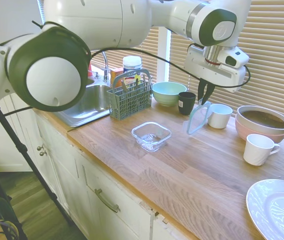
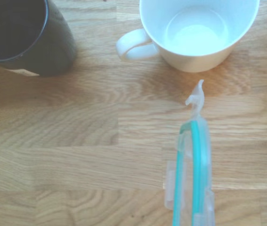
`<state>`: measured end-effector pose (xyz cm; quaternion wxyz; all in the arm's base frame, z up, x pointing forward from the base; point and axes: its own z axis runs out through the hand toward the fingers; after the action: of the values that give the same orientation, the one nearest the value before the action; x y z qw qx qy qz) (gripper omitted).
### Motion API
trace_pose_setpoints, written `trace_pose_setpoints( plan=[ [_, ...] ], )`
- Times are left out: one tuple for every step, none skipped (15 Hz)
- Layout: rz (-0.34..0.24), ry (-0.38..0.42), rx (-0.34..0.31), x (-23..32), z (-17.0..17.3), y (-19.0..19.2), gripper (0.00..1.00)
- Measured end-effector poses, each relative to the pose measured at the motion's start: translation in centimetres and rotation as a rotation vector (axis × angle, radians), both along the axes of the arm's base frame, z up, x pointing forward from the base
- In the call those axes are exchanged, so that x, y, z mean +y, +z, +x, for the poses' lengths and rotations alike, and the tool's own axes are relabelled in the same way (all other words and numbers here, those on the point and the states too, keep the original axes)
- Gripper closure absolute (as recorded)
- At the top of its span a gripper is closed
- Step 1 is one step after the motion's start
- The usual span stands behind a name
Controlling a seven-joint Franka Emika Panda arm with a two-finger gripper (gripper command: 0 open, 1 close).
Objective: Cover the lid of the food container
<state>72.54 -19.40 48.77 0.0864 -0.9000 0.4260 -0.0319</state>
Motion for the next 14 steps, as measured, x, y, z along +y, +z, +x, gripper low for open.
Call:
trace_pose_setpoints(
  plan=[
    [-0.005,0.002,0.0,-0.2,-0.5,0.1,1.0],
    [-0.011,0.008,0.0,-0.5,-1.1,0.2,1.0],
    [-0.018,0.013,0.0,-0.7,-1.8,0.4,1.0],
    [-0.023,0.016,0.0,-0.6,-2.4,0.6,1.0],
    [-0.029,0.018,-0.001,-0.5,-3.0,0.7,1.0],
    [-0.036,0.021,-0.003,-0.1,-3.5,0.8,1.0],
    [-0.041,0.023,-0.004,0.2,-4.2,0.8,1.0],
    [-0.043,0.024,-0.006,0.5,-4.8,0.8,1.0],
    [-0.044,0.025,-0.008,0.7,-5.5,0.6,1.0],
    [-0.047,0.028,-0.009,1.0,-6.3,0.3,1.0],
    [-0.05,0.033,-0.01,1.2,-7.0,-0.1,1.0],
    [-0.053,0.037,-0.012,1.6,-7.7,-0.5,1.0],
    [-0.056,0.04,-0.015,2.0,-8.5,-0.8,1.0],
    [-0.059,0.043,-0.016,2.5,-9.4,-1.0,1.0]
  ],
)
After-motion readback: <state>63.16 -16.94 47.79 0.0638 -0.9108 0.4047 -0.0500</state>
